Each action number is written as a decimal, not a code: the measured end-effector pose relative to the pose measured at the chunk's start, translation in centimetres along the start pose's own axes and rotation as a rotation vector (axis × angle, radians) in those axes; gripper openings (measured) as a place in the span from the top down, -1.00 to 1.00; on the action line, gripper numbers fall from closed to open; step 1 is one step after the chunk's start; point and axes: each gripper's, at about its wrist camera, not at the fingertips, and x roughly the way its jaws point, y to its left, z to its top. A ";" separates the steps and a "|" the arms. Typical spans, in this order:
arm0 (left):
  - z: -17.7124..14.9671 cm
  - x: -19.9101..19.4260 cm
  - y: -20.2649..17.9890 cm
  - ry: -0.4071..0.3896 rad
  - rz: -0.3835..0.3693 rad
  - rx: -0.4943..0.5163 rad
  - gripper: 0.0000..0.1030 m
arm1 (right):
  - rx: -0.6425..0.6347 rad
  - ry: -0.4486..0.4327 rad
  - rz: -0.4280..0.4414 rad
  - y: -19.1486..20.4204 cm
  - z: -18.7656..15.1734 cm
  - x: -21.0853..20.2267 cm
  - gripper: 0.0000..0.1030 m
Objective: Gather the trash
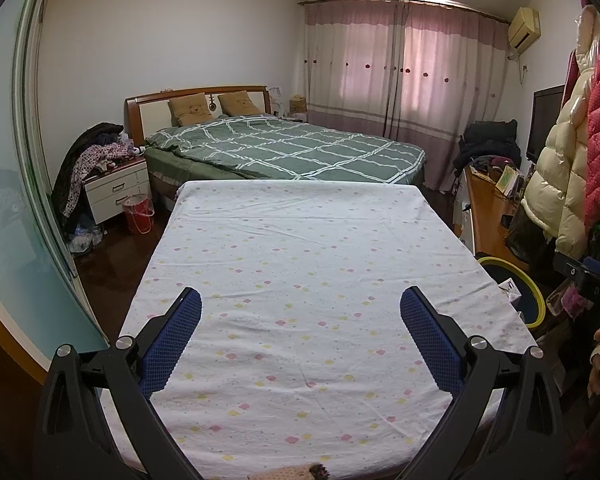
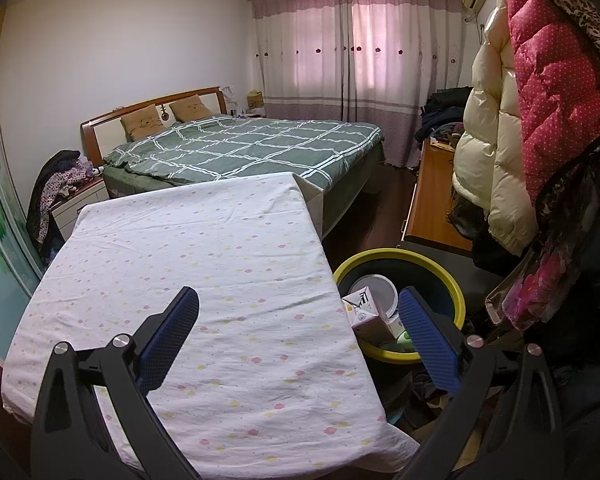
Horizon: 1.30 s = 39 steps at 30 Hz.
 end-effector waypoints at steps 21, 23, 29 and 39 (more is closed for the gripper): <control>-0.2 0.1 0.1 0.002 0.002 0.001 -0.91 | 0.000 0.003 0.002 0.2 0.0 0.2 -0.85; -0.3 0.1 0.1 0.003 0.002 0.001 -0.91 | 0.000 0.003 0.003 0.2 0.0 0.1 -0.85; -0.2 0.1 0.1 0.002 0.003 0.003 -0.91 | 0.000 0.004 0.002 0.3 0.0 0.2 -0.85; -0.4 0.3 0.4 0.005 0.003 -0.003 -0.91 | -0.002 0.007 0.005 0.6 -0.1 0.5 -0.85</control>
